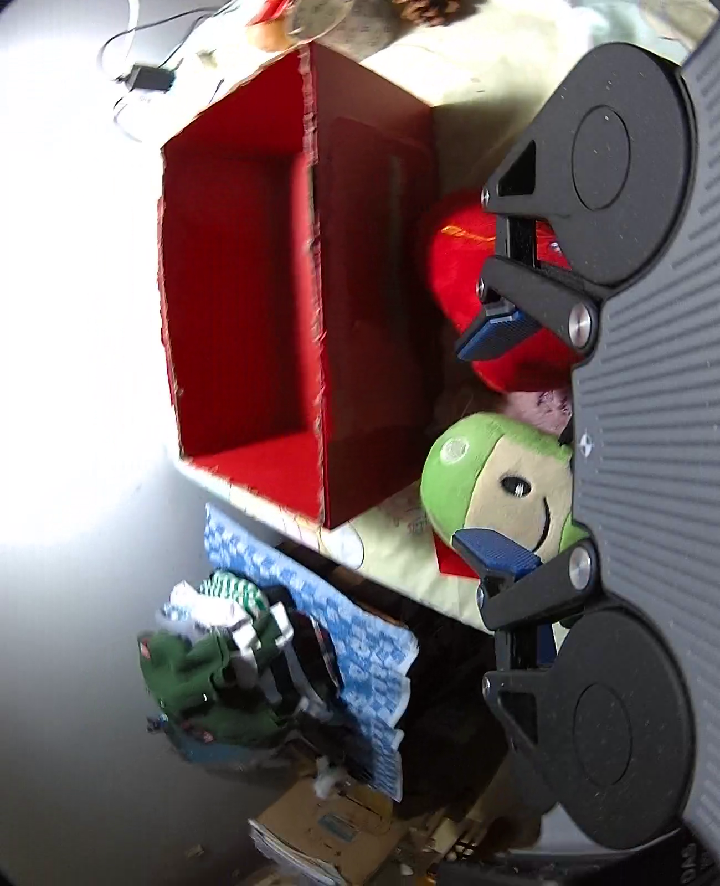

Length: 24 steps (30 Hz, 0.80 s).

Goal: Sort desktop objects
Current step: 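Grasp the green plush toy with the right gripper and lift it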

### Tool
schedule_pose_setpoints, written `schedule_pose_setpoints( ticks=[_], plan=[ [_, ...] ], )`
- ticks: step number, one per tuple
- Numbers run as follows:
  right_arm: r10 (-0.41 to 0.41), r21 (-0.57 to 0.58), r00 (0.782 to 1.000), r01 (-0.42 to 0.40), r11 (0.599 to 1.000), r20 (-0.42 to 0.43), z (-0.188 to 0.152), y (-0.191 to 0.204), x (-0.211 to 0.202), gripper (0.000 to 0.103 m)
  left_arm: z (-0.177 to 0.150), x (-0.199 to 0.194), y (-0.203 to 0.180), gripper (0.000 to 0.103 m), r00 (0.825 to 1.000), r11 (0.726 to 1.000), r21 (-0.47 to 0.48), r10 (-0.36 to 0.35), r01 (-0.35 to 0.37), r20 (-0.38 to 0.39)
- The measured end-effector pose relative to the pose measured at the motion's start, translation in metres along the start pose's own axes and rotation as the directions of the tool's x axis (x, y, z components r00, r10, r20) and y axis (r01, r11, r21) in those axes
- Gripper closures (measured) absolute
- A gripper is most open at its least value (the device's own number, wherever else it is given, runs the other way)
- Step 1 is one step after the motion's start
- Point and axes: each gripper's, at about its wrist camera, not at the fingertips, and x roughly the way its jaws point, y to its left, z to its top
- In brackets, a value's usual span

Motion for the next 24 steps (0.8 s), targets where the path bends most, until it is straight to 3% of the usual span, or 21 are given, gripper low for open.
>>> schedule_pose_setpoints(
  ticks=[5,6,8,11,14,18,21,24],
  plan=[
    [0.124,0.106,0.975,-0.106,0.989,-0.183,-0.005,-0.013,0.036,0.043,-0.001,0.016,0.010,0.021,0.997,0.997,-0.031,-0.065,0.064,-0.051],
    [0.154,0.147,0.967,-0.125,0.981,-0.205,-0.007,-0.017,0.042,0.043,-0.002,0.018,0.012,0.027,0.995,0.996,-0.044,-0.082,0.080,-0.052],
    [0.192,0.224,0.959,-0.144,0.964,-0.209,-0.006,-0.029,0.047,0.045,-0.003,0.018,0.013,0.032,0.994,0.994,-0.050,-0.097,0.095,-0.041],
    [0.226,0.244,0.953,-0.174,0.954,-0.204,-0.006,-0.033,0.046,0.050,-0.003,0.013,0.007,0.038,0.996,0.996,-0.017,-0.085,0.085,-0.021],
    [0.232,0.214,0.957,-0.194,0.957,-0.172,-0.004,-0.029,0.032,0.054,0.000,-0.003,-0.005,0.039,0.998,0.998,0.045,-0.046,0.044,0.042],
    [0.218,0.082,0.974,-0.213,0.974,-0.062,0.007,-0.011,-0.008,0.054,0.020,-0.039,-0.016,0.039,0.987,0.996,0.083,-0.026,0.013,0.162],
    [0.190,-0.008,0.981,-0.190,0.982,0.046,0.028,-0.001,-0.032,0.054,0.051,-0.048,-0.018,0.039,0.974,0.994,0.111,-0.016,-0.009,0.225],
    [0.162,-0.022,0.980,-0.161,0.987,0.118,0.058,-0.007,-0.037,0.054,0.094,-0.034,-0.014,0.038,0.969,0.992,0.125,-0.010,-0.022,0.247]
  ],
)
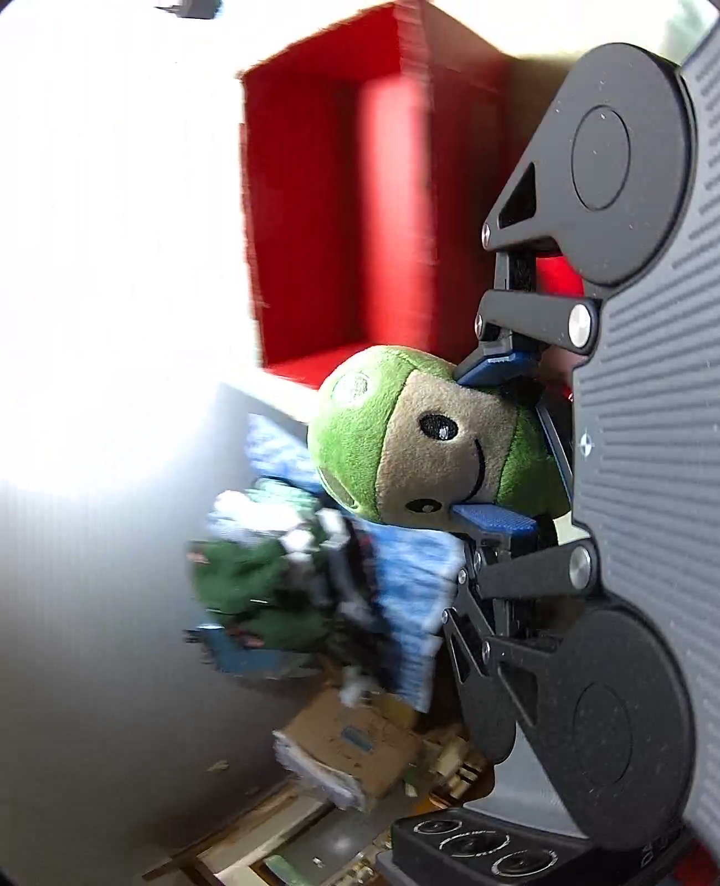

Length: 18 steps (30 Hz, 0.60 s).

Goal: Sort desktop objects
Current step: 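Grasp the green plush toy with the right gripper and lift it, then lower the green plush toy into the red box and open the right gripper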

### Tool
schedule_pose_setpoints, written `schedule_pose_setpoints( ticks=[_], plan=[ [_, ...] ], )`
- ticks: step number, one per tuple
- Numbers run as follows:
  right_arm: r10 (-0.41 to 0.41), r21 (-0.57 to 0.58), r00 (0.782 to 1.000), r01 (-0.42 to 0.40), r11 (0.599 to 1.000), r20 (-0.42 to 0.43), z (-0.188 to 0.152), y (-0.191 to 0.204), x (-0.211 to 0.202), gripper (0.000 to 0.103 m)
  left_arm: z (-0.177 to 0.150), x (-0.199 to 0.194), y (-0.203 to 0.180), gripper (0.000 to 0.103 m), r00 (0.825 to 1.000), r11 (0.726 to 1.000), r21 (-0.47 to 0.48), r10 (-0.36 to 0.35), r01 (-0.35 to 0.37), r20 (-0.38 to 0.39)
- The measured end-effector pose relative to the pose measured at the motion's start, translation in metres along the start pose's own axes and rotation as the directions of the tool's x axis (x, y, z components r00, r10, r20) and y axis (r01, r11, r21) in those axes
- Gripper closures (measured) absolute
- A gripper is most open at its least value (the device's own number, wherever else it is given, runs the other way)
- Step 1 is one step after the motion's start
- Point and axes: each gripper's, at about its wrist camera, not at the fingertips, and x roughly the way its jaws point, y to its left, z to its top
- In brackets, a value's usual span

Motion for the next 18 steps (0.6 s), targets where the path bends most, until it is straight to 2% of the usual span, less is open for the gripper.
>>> schedule_pose_setpoints(
  ticks=[2,5,9,12,14,15,16,17,18],
  plan=[
    [-0.027,0.002,0.999,0.027,1.000,0.030,0.021,-0.010,0.010,0.054,0.020,0.021,0.008,0.038,1.000,1.000,0.004,0.011,-0.011,0.000],
    [-0.079,0.003,0.996,0.079,0.997,0.030,0.047,-0.027,0.039,0.055,0.040,0.068,0.025,0.038,0.998,0.999,-0.024,0.027,-0.029,-0.062],
    [-0.119,0.017,0.992,0.120,0.993,-0.044,0.064,-0.054,0.089,0.057,0.044,0.125,0.040,0.037,0.982,0.997,-0.061,0.043,-0.056,-0.186],
    [-0.110,0.055,0.986,0.118,0.991,-0.127,0.065,-0.078,0.119,0.058,0.041,0.157,0.042,0.037,0.957,0.992,-0.088,0.061,-0.090,-0.283],
    [-0.098,0.076,0.978,0.113,0.991,-0.185,0.064,-0.092,0.136,0.061,0.037,0.158,0.035,0.036,0.949,0.990,-0.055,0.105,-0.127,-0.297],
    [-0.093,0.085,0.974,0.113,0.990,-0.209,0.064,-0.098,0.143,0.064,0.036,0.159,0.032,0.041,0.944,0.989,-0.037,0.126,-0.144,-0.305],
    [-0.081,0.094,0.969,0.105,0.990,-0.233,0.063,-0.101,0.150,0.086,0.036,0.164,0.033,0.039,0.938,0.988,-0.040,0.126,-0.147,-0.322],
    [-0.066,0.103,0.964,0.095,0.990,-0.259,0.062,-0.103,0.156,0.097,0.037,0.167,0.033,0.039,0.935,0.987,-0.039,0.134,-0.155,-0.329],
    [-0.050,0.112,0.957,0.085,0.990,-0.284,0.061,-0.106,0.162,0.097,0.038,0.170,0.033,0.038,0.931,0.986,-0.040,0.140,-0.163,-0.336]
  ],
)
